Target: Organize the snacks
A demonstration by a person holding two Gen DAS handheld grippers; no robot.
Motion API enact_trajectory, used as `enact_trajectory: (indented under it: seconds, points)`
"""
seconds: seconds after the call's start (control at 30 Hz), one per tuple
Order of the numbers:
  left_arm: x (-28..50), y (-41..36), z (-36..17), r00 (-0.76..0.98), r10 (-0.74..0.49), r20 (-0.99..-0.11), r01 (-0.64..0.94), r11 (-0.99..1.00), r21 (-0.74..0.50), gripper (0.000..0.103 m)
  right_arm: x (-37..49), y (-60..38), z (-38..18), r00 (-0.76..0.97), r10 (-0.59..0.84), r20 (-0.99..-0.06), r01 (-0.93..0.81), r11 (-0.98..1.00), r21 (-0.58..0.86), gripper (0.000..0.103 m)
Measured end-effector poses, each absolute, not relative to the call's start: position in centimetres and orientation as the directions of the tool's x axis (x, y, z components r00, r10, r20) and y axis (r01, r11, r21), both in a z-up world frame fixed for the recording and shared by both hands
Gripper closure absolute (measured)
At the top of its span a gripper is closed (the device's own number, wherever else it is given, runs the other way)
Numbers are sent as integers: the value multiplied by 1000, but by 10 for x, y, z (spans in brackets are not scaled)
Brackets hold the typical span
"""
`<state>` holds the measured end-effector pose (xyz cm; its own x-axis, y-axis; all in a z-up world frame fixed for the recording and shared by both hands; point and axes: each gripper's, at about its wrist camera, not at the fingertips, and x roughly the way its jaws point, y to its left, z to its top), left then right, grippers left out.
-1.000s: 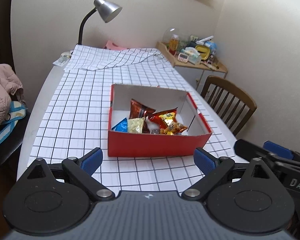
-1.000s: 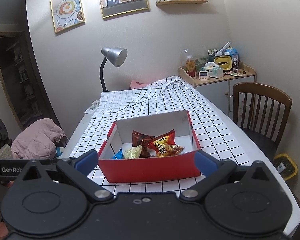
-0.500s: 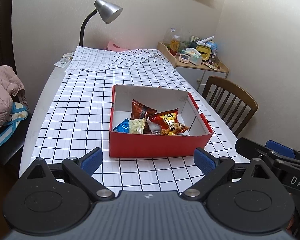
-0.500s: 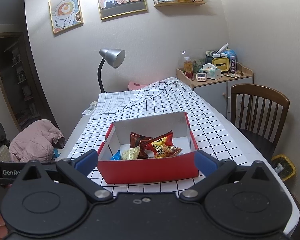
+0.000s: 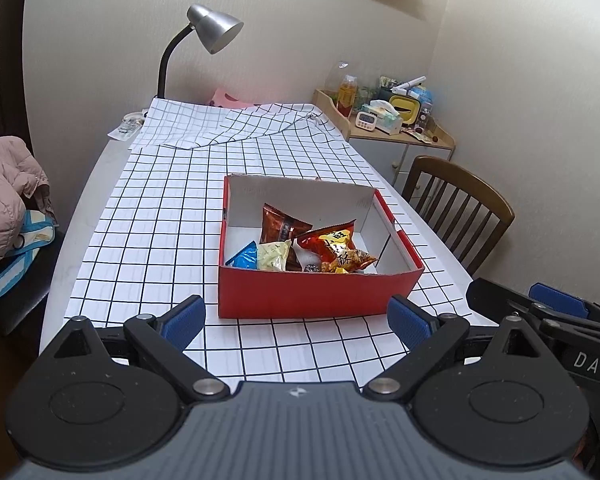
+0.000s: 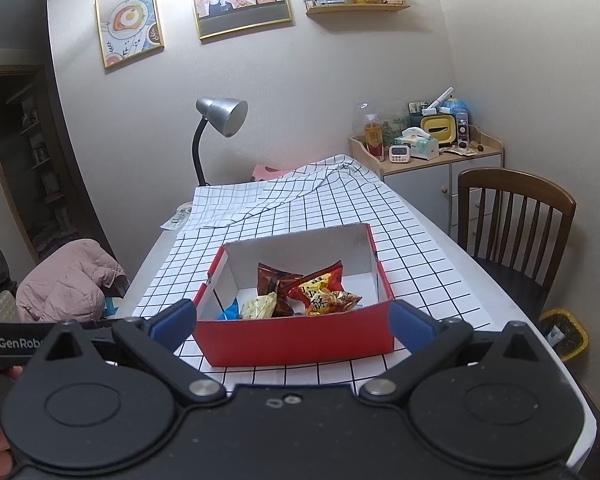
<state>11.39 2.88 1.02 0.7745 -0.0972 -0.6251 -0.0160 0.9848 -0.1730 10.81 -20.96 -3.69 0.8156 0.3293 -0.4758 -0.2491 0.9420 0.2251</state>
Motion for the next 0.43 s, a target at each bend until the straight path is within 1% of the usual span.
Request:
enact_trajectory:
  seconds: [0.43]
  points:
    - [114,34,2,750,-107,-652,-18,983,-183,5,110,-207,-43,800,320,-508,-235,946,225,0]
